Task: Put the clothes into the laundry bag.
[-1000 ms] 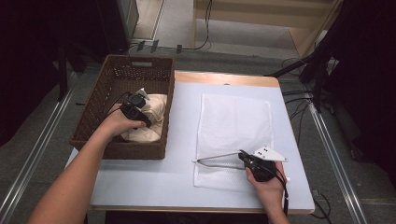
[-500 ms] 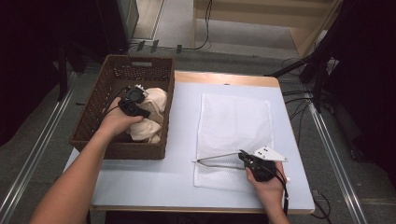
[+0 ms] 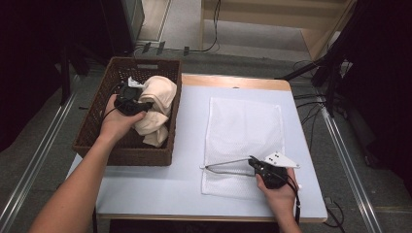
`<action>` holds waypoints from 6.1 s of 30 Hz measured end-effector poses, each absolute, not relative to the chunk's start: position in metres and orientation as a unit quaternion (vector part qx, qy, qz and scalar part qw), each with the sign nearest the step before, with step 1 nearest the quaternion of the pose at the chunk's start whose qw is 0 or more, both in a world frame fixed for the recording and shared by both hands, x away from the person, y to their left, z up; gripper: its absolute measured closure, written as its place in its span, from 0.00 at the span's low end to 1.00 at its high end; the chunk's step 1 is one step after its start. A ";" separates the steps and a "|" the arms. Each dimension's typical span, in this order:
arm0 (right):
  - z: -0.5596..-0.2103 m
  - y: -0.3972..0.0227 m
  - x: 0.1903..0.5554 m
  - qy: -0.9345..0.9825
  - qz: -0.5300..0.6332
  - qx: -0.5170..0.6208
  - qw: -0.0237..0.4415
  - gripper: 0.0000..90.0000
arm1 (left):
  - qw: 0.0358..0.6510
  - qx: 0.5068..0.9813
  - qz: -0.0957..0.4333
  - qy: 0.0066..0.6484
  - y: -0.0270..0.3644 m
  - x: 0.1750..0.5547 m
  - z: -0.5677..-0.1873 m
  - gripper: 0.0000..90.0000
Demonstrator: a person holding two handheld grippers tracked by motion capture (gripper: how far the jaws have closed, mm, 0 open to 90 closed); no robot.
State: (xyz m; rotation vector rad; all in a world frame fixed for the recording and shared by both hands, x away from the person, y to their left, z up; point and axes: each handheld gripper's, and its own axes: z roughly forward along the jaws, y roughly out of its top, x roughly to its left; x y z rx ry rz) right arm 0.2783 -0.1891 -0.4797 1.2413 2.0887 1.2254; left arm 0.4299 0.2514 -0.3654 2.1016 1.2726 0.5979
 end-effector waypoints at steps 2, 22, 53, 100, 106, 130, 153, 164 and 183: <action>-0.480 -0.189 0.278 0.751 0.440 0.446 0.208 0.99 | 0.311 0.788 0.228 0.480 0.252 0.429 -0.363 0.77; -0.479 -0.191 0.278 0.749 0.440 0.448 0.209 0.99 | 0.187 0.848 0.074 0.490 0.256 0.437 -0.405 0.65; -0.480 -0.189 0.278 0.751 0.440 0.446 0.210 0.99 | 0.095 0.903 0.084 0.410 0.229 0.428 -0.413 0.66; -0.478 -0.192 0.278 0.749 0.447 0.444 0.205 1.00 | 0.315 0.884 0.032 0.345 0.091 0.320 -0.364 0.70; -0.479 -0.190 0.279 0.750 0.446 0.442 0.209 1.00 | 0.313 0.886 0.018 0.342 0.098 0.298 -0.388 0.70; -0.480 -0.188 0.280 0.748 0.448 0.444 0.207 1.00 | 0.406 0.850 0.046 0.332 0.114 0.256 -0.398 0.15; -0.473 -0.175 0.292 0.750 0.451 0.442 0.196 1.00 | 0.386 0.878 -0.042 0.281 0.078 0.273 -0.420 0.84; -0.456 -0.169 0.298 0.734 0.485 0.436 0.190 1.00 | 0.364 0.895 -0.077 0.246 0.049 0.273 -0.425 0.84; -0.443 -0.160 0.281 0.736 0.505 0.409 0.192 1.00 | 0.361 0.866 -0.025 0.347 0.040 0.296 -0.443 0.71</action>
